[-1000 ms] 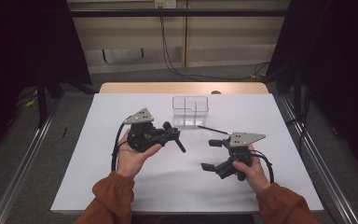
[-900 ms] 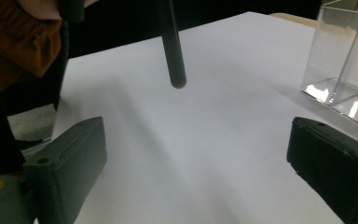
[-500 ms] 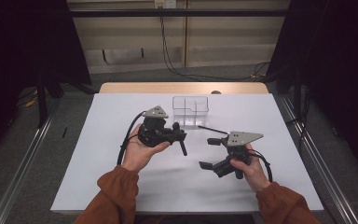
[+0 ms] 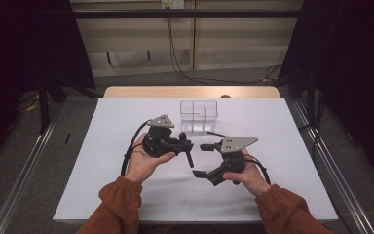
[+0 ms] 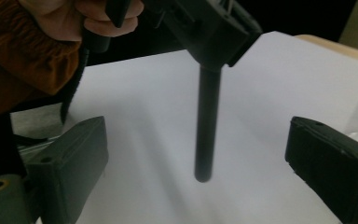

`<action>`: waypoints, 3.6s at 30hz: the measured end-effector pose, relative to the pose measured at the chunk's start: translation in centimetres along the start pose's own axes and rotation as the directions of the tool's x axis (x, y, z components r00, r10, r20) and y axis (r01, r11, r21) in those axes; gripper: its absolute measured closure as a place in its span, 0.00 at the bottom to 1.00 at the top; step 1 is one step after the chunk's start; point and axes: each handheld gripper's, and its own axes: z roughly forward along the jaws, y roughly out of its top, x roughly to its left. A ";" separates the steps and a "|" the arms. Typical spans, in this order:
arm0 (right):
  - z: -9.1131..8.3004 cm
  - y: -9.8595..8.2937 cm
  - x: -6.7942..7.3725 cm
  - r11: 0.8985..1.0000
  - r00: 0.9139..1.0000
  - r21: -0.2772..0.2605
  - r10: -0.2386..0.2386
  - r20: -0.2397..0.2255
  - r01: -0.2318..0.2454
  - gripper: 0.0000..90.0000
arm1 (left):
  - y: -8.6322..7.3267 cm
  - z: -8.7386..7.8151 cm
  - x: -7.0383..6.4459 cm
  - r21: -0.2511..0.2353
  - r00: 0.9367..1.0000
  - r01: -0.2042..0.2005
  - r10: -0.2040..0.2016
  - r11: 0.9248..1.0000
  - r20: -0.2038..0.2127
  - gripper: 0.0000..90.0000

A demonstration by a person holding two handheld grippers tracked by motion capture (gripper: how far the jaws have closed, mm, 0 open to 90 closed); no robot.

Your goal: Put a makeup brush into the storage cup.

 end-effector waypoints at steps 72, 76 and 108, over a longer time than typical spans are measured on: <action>0.7 0.1 -0.8 0.999 0.999 0.019 0.026 0.026 -0.026 0.89 | -1.2 1.3 -0.5 -0.028 0.998 -0.014 0.013 1.000 -0.056 0.60; 0.5 0.1 -1.1 0.999 0.999 0.014 0.032 0.032 -0.033 0.89 | -1.6 0.9 -0.5 -0.070 0.996 -0.012 0.006 0.997 -0.084 0.47; -0.5 0.2 -1.5 0.998 0.996 0.022 0.055 0.071 -0.057 0.89 | -6.0 -3.8 1.2 -0.189 0.969 -0.015 -0.032 0.982 -0.245 0.03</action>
